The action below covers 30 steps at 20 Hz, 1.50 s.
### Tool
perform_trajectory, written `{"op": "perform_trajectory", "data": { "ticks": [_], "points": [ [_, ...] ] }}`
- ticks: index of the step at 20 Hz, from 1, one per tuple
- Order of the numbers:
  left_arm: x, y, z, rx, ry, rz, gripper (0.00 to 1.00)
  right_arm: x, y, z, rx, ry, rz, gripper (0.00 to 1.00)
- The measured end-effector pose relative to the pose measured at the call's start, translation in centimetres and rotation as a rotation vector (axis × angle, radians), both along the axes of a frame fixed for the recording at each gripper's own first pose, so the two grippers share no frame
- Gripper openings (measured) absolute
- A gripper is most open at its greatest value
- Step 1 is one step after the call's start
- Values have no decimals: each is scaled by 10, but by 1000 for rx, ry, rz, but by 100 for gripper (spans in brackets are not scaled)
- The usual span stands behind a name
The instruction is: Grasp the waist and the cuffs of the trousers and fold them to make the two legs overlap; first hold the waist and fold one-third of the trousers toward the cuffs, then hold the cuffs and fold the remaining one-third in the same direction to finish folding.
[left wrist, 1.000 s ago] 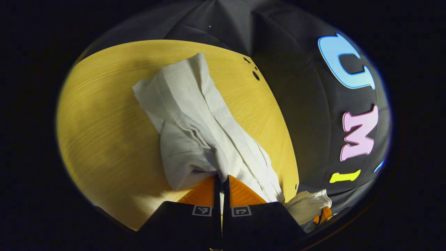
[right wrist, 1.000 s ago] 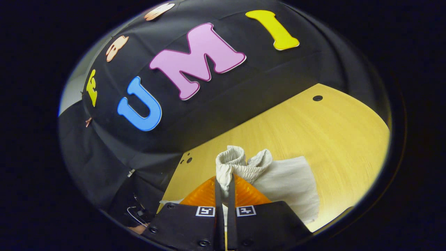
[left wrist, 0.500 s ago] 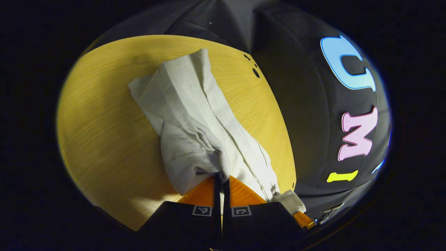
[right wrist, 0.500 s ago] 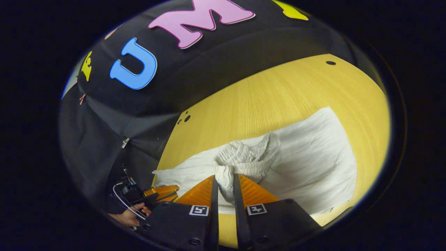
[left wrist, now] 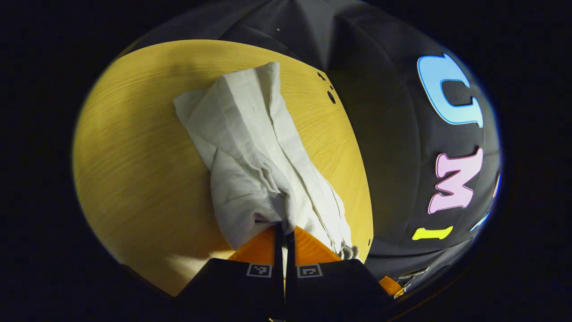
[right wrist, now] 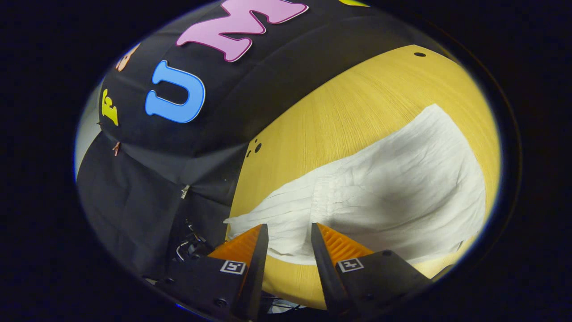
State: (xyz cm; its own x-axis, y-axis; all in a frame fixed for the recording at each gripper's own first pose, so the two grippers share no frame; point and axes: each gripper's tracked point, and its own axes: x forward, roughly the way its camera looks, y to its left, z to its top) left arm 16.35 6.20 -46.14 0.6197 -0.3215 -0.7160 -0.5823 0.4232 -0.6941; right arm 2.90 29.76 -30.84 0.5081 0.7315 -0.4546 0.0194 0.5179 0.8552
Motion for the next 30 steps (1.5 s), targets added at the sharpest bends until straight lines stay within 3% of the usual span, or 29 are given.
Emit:
{"op": "perform_trajectory", "data": {
  "ticks": [8, 12, 15, 16, 17, 19, 21, 23, 25, 27, 28, 30],
  "points": [
    [17, 1, 34, 26, -105, 15, 6, -1, -92, -28, -65, 51, -194, 59],
    [31, -6, 72, 89, -216, -33, 6, -19, -144, -84, -211, 182, -279, 59],
    [35, -15, 86, 127, -250, -77, 6, -33, -155, -118, -229, 290, -320, 59],
    [37, -15, 90, 140, -255, -85, 6, -35, -154, -125, -221, 311, -327, 50],
    [38, -16, 97, 158, -265, -94, 6, -35, -154, -129, -223, 318, -337, 59],
    [44, -20, 109, 196, -294, -121, 6, -36, -152, -131, -222, 312, -331, 54],
    [52, -36, 128, 238, -350, -182, 6, -38, -150, -132, -245, 290, -299, 54],
    [60, -66, 150, 278, -420, -285, 2, -38, -149, -133, -267, 271, -269, 54],
    [67, -107, 165, 297, -474, -401, 6, -38, -149, -131, -264, 272, -260, 54],
    [68, -148, 171, 313, -505, -508, 9, -36, -147, -125, -223, 273, -260, 54],
    [66, -167, 172, 318, -514, -561, 6, -35, -149, -118, -205, 267, -265, 60],
    [59, -201, 166, 344, -527, -663, 6, -32, -152, -107, -161, 251, -278, 60]
  ]
}}
